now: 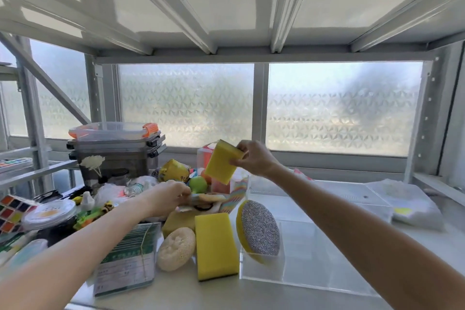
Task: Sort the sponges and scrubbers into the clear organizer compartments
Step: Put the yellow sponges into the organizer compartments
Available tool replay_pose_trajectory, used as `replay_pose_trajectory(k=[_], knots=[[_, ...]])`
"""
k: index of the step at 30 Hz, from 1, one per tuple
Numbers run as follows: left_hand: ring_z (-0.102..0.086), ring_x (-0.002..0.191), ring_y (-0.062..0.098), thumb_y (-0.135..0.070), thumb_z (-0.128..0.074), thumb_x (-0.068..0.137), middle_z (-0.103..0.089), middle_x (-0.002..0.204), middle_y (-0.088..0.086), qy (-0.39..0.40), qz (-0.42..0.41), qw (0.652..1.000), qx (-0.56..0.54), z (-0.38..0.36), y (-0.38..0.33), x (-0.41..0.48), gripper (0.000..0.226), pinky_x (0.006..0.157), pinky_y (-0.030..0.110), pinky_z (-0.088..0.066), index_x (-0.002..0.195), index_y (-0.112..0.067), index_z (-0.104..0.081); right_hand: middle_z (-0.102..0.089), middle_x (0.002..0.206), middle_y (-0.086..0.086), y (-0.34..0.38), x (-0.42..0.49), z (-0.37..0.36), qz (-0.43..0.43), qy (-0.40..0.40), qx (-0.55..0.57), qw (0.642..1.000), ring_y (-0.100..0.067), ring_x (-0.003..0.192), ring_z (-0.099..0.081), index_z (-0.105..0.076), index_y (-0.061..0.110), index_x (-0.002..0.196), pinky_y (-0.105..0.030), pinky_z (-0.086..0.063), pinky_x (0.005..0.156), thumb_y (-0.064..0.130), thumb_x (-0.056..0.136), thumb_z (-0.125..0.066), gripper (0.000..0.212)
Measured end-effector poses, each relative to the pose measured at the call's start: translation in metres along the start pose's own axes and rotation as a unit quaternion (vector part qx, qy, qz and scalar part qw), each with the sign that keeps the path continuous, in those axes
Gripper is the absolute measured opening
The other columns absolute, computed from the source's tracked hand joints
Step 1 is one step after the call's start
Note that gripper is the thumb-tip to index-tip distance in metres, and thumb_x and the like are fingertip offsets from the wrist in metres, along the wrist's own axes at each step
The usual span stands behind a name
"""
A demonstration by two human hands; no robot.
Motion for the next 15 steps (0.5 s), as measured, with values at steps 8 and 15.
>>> replay_pose_trajectory(k=[8, 15], knots=[[-0.055, 0.070, 0.027, -0.014, -0.038, 0.097, -0.058, 0.079, 0.012, -0.257, 0.038, 0.953, -0.155, 0.129, -0.011, 0.008, 0.014, 0.059, 0.037, -0.038, 0.093, -0.008, -0.050, -0.069, 0.097, -0.016, -0.022, -0.047, 0.144, -0.004, -0.051, -0.032, 0.998, -0.031, 0.088, -0.067, -0.065, 0.003, 0.101, -0.038, -0.050, 0.081, 0.021, 0.082, -0.071, 0.027], [-0.046, 0.062, 0.016, -0.017, -0.036, 0.099, -0.052, 0.073, 0.004, -0.177, -0.035, 0.957, -0.227, 0.118, -0.139, 0.051, 0.017, 0.053, 0.028, -0.035, 0.098, -0.004, -0.047, -0.069, 0.092, -0.015, -0.110, -0.116, 0.217, -0.076, 0.002, -0.094, 0.993, -0.029, 0.084, -0.067, -0.054, 0.020, 0.105, -0.039, -0.054, 0.075, 0.019, 0.082, -0.072, 0.030]])
Point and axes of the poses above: each hand's wrist, its own x-axis towards the middle knuckle, its own z-axis out of the back of the hand, y = z × x, the point moved 9 cm from there along x, towards the middle knuckle
